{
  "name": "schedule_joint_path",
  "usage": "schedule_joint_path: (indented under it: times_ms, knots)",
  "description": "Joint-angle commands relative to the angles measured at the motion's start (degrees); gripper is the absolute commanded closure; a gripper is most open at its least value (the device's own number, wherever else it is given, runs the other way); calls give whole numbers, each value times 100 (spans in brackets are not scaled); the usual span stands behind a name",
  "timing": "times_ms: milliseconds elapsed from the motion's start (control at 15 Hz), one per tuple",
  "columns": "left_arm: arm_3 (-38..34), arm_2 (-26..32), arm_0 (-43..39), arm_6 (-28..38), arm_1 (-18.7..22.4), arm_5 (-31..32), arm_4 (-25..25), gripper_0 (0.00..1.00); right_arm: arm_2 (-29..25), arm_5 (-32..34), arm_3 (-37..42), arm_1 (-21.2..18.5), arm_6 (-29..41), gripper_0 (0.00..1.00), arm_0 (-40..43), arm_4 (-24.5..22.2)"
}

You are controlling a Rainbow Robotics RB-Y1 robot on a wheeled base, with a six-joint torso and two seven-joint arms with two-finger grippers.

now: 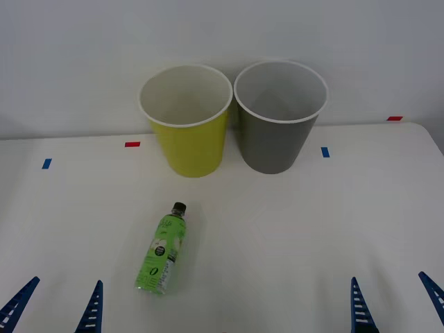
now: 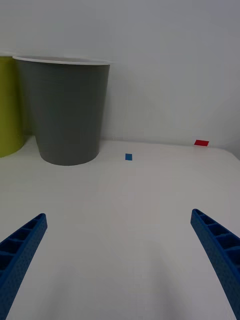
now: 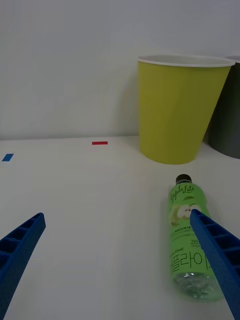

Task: Put cans in the gray bin and PET bottles in the light green bin.

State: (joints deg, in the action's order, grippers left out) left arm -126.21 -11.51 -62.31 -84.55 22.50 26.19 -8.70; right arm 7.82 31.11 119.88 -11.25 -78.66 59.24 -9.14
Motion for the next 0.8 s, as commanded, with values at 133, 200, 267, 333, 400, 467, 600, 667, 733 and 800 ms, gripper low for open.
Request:
schedule_joint_path:
  times_ms: [133,200,267,333,400,467,600,667,733,800]
  knots:
    - [0,0,0,0,0,0,0,0,0,0,0,0,0,0,0,0]
    - [0,0,0,0,0,0,0,0,0,0,0,0,0,0,0,0]
    - [0,0,0,0,0,0,0,0,0,0,0,0,0,0,0,0]
    - [0,0,0,0,0,0,0,0,0,0,0,0,0,0,0,0]
    - [0,0,0,0,0,0,0,0,0,0,0,0,0,0,0,0]
    - [0,0,0,0,0,0,0,0,0,0,0,0,0,0,0,0]
    - [0,0,0,0,0,0,0,0,0,0,0,0,0,0,0,0]
    - [0,0,0,0,0,0,0,0,0,0,0,0,0,0,0,0]
    - [0,0,0,0,0,0,0,0,0,0,0,0,0,0,0,0]
    - [0,0,0,0,0,0,0,0,0,0,0,0,0,0,0,0]
